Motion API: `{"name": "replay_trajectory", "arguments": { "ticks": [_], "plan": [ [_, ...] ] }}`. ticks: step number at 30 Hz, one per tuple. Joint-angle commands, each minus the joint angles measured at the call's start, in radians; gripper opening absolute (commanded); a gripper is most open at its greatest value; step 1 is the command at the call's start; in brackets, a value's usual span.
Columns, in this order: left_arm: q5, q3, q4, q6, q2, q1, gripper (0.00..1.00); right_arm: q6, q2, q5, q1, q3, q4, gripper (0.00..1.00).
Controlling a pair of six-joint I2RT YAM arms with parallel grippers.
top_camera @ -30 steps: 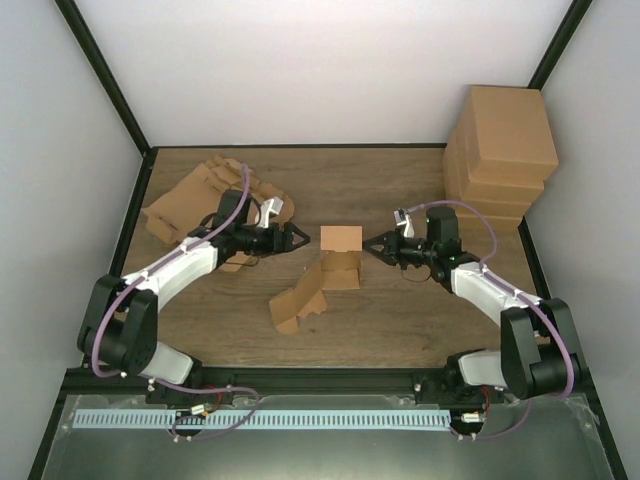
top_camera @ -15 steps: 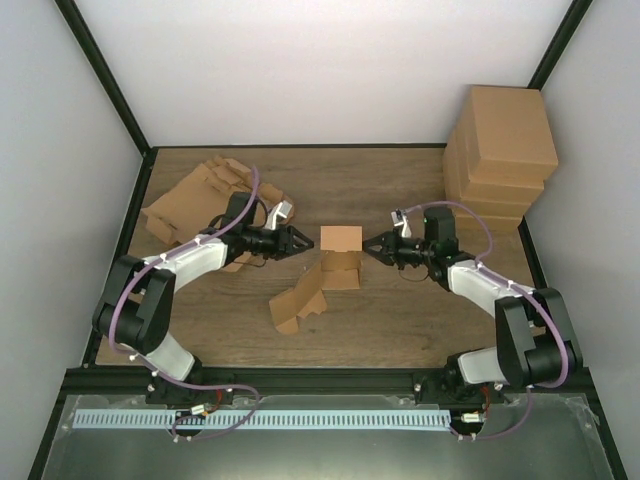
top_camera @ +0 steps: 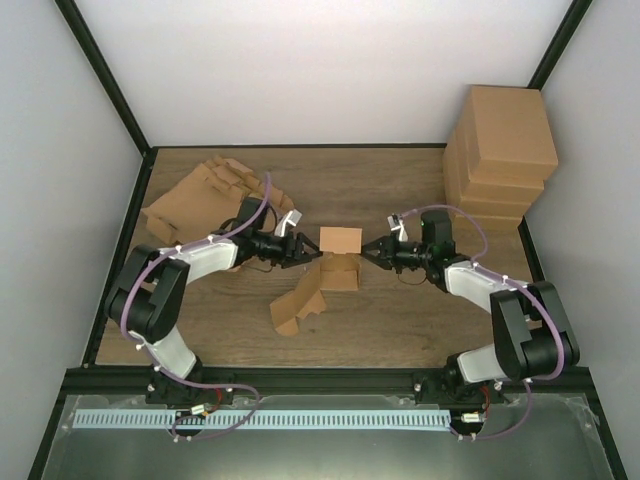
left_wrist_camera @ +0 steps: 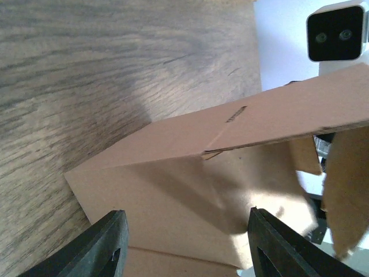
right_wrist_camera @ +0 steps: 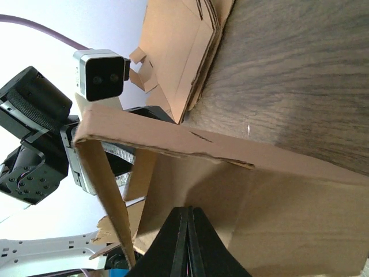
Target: Fold the paper box
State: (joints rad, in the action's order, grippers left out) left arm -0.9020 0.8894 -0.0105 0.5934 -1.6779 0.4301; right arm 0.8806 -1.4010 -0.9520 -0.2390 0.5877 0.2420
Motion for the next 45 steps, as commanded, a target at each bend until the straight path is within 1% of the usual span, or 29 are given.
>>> {"name": "replay_trajectory", "arguments": {
  "ticks": [1, 10, 16, 19, 23, 30, 33, 36, 40, 42, 45],
  "plan": [
    [-0.001, 0.019, -0.003, -0.032, -0.028, 0.014, 0.59, -0.012, -0.023, -0.020, -0.010, -0.009, 0.013, 0.01],
    [0.010, 0.025, -0.037, -0.061, -0.045, 0.022, 0.60, -0.037, -0.043, -0.025, -0.017, -0.010, -0.008, 0.01],
    [0.029, 0.041, -0.076, -0.079, -0.004, 0.022, 0.61, -0.076, -0.029, -0.002, -0.018, 0.015, -0.072, 0.01],
    [0.081, 0.050, -0.137, -0.099, 0.049, 0.018, 0.61, -0.089, -0.029, -0.004, -0.017, 0.022, -0.089, 0.01],
    [0.175, 0.054, -0.232, -0.129, 0.139, 0.004, 0.65, -0.117, -0.035, 0.001, -0.018, 0.032, -0.119, 0.01],
    [0.292, 0.099, -0.363, -0.189, 0.244, -0.013, 0.65, -0.135, -0.009, 0.013, -0.017, 0.042, -0.158, 0.01],
    [0.276, 0.120, -0.369, -0.212, 0.254, -0.013, 0.67, -0.179, 0.048, 0.060, -0.018, 0.064, -0.244, 0.01],
    [0.259, 0.139, -0.374, -0.228, 0.249, -0.013, 0.69, -0.241, 0.112, 0.144, -0.017, 0.086, -0.362, 0.02],
    [0.239, 0.142, -0.388, -0.260, 0.271, -0.010, 0.71, -0.306, 0.180, 0.328, -0.017, 0.134, -0.530, 0.02],
    [0.245, 0.145, -0.416, -0.292, 0.296, -0.004, 0.73, -0.321, 0.208, 0.360, -0.018, 0.153, -0.562, 0.03],
    [0.283, 0.158, -0.482, -0.353, 0.338, 0.011, 0.76, -0.352, 0.229, 0.338, -0.017, 0.200, -0.564, 0.03]
  ]
}}
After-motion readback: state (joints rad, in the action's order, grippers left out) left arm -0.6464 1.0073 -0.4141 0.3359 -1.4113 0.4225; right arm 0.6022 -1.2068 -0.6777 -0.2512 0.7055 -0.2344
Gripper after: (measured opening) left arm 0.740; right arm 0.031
